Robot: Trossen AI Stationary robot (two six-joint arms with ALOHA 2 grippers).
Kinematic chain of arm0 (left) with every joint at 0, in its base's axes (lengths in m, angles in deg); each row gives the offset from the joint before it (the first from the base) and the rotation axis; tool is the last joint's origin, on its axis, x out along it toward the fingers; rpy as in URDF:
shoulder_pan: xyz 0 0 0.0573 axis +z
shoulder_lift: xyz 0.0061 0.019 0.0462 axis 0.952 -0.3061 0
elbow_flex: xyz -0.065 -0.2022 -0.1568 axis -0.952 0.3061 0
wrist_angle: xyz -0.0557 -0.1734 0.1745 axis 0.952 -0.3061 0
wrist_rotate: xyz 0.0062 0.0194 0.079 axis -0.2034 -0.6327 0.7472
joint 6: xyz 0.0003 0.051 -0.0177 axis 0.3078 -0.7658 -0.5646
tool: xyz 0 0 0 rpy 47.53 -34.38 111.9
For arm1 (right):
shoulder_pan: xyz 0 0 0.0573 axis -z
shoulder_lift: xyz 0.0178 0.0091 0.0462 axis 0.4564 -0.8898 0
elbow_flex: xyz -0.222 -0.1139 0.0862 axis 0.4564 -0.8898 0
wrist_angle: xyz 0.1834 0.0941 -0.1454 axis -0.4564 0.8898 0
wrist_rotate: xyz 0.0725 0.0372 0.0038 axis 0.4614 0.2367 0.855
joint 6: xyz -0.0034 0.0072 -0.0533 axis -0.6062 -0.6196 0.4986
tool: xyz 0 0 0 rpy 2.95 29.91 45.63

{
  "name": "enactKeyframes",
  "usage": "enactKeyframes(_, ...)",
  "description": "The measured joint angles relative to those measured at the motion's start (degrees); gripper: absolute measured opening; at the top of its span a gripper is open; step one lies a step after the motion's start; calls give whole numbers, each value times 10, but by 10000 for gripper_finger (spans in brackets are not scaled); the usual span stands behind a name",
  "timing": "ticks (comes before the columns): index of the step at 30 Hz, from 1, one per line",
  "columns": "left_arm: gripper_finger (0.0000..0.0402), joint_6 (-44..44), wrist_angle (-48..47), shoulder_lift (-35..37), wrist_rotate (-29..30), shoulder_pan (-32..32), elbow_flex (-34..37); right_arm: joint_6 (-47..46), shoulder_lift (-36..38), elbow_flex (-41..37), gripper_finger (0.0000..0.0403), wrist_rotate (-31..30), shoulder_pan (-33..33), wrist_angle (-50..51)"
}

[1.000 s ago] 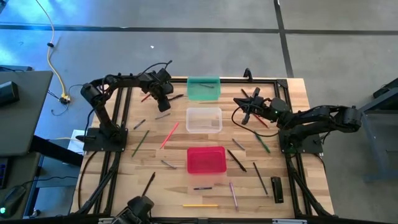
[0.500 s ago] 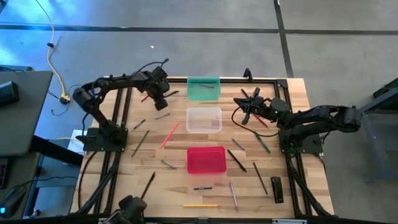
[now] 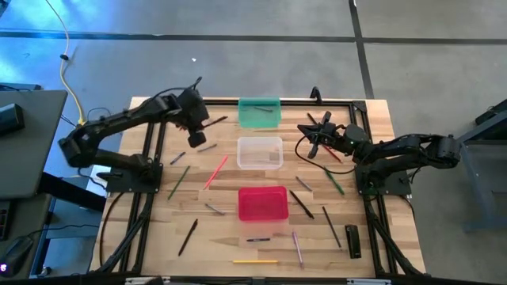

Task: Sort crayons/erasers/pens/pencils in bins
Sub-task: Put the top left black pen into the red bin

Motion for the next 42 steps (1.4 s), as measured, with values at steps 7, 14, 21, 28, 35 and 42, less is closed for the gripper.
enactKeyframes(7, 11, 133, -2, 33, 0, -181, 0, 7, 0, 0, 0, 0, 0, 3)
enactKeyframes(14, 11, 258, 102, 2, 39, -356, -1, 20, 0, 0, 0, 0, 3, 2)
enactKeyframes(21, 12, 315, 228, -77, 27, -445, -2, 19, 0, 0, 0, 0, 3, 2)
enactKeyframes(28, 12, 325, 233, -188, 32, -493, -87, -6, 0, 0, 0, 0, -8, 2)
enactKeyframes(35, 12, 341, 187, -296, 30, -524, -192, -11, 0, 0, 0, 0, -28, 3)
enactKeyframes(42, 12, 383, 144, -383, 43, -536, -260, -22, 0, 0, 0, 0, -45, 4)
